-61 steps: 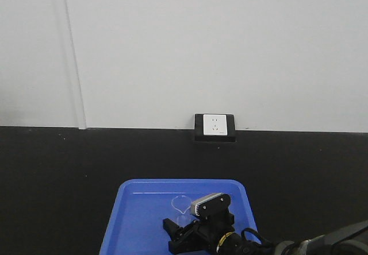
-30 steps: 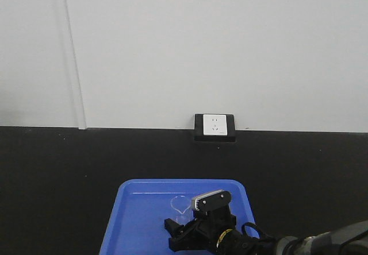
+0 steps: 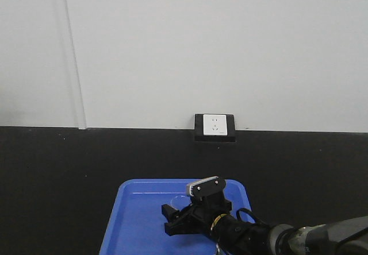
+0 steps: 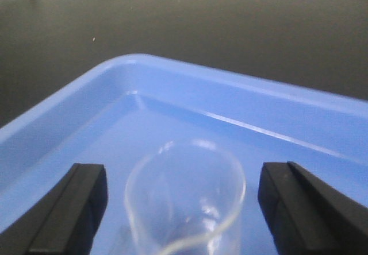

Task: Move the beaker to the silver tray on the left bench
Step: 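Close the right gripper on the beaker's side, then lift the beaker up out of the blue tray with the right gripper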

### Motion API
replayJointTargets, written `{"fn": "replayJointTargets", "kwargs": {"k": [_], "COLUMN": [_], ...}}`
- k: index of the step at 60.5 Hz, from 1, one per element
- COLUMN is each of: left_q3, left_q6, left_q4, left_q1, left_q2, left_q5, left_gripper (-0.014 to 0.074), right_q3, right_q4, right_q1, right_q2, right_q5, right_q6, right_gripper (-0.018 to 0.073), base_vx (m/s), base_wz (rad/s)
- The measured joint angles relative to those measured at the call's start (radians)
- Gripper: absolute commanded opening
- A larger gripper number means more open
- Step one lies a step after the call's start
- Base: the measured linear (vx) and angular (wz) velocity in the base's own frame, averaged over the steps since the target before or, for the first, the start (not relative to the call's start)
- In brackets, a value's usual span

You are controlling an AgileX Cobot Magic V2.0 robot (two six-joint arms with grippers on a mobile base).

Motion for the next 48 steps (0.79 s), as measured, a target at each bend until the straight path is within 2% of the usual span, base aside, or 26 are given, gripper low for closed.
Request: {"fn": "replayJointTargets", "kwargs": {"k": [16, 32, 37, 48], "left_q3": [0.000, 0.000, 0.000, 0.000], "left_q6": [0.000, 0.000, 0.000, 0.000], "left_q4": [0.000, 0.000, 0.000, 0.000], "left_q1": [0.000, 0.000, 0.000, 0.000], "left_q2": [0.000, 0.000, 0.000, 0.000], "left_q5": [0.000, 0.000, 0.000, 0.000], "left_gripper": [0.0001, 0.0001, 0.0001, 0.0001], "right_q3": [-0.057, -0.057, -0.057, -0.057], "right_q4": [0.000, 0.000, 0.000, 0.000], "right_q1": [0.000, 0.000, 0.000, 0.000], "right_q2": [0.044, 0.046, 0.046, 0.046], "right_q5": [0.083, 0.084, 0.084, 0.075], "right_q6": [0.023, 0.025, 0.025, 0.025], "right_gripper": [0.0579, 0.0552, 0.0487, 0.0152], "base_vx": [0.00, 0.00, 0.00, 0.00], "base_wz": [0.00, 0.00, 0.00, 0.00]}}
